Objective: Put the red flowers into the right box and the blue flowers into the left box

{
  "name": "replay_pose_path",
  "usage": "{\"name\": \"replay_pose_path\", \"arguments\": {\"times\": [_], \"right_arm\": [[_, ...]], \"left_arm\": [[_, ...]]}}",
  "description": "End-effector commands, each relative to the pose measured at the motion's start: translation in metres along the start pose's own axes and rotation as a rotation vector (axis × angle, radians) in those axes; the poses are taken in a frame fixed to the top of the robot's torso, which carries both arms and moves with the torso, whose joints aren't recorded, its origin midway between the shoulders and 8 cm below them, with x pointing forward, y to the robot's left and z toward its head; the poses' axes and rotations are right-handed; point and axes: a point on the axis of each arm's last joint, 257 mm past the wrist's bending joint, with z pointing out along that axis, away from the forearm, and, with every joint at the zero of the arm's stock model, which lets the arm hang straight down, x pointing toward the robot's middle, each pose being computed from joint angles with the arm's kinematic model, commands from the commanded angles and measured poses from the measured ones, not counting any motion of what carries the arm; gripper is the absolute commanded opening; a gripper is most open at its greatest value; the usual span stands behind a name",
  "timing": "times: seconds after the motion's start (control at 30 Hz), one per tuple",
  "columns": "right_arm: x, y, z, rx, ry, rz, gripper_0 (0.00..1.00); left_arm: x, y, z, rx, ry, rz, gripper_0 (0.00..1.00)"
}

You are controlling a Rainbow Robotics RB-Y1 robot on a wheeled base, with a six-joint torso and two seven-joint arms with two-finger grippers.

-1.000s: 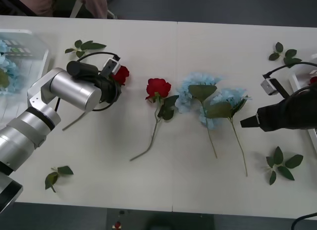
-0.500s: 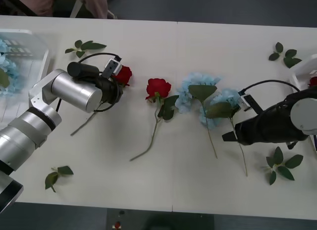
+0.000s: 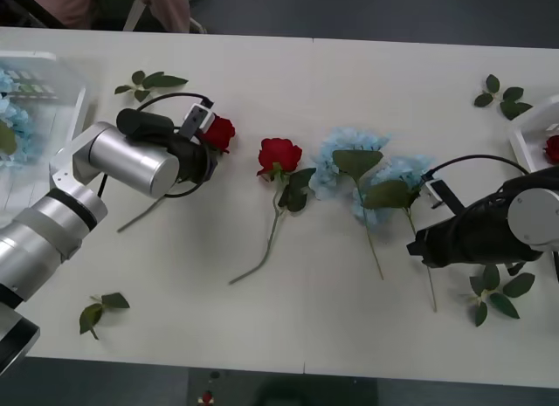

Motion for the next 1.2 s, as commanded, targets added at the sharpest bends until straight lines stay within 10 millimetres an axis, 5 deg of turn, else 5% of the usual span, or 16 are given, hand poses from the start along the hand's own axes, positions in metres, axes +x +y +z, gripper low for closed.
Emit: {"name": "replay_pose_path", "arguments": {"times": [0.03, 0.27, 0.9, 1.0, 1.2], "right_arm": [[-0.011, -0.003, -0.007, 0.017, -0.044, 0.021, 0.0], [-0.012, -0.004, -0.006, 0.022, -0.054, 0.022, 0.0], [-0.042, -0.001, -0.038, -0.012, -0.13, -0.019, 0.0], [-0.049, -0.003, -0.043, 0.0, -0.151, -0.036, 1.0], [-0.058, 0.0, -0.053, -0.028, -0.192, -0.045, 1.0]], "left_arm": [[-0.062, -0.006, -0.031, 0.051, -0.138, 0.021, 0.0], [-0.166, -0.054, -0.109, 0.188, -0.403, -0.006, 0.0], [-0.335, -0.181, -0.246, 0.509, -0.812, -0.153, 0.0], [-0.353, -0.197, -0.263, 0.559, -0.841, -0.191, 0.0], [-0.37, -0.216, -0.276, 0.623, -0.859, -0.268, 0.0]]}}
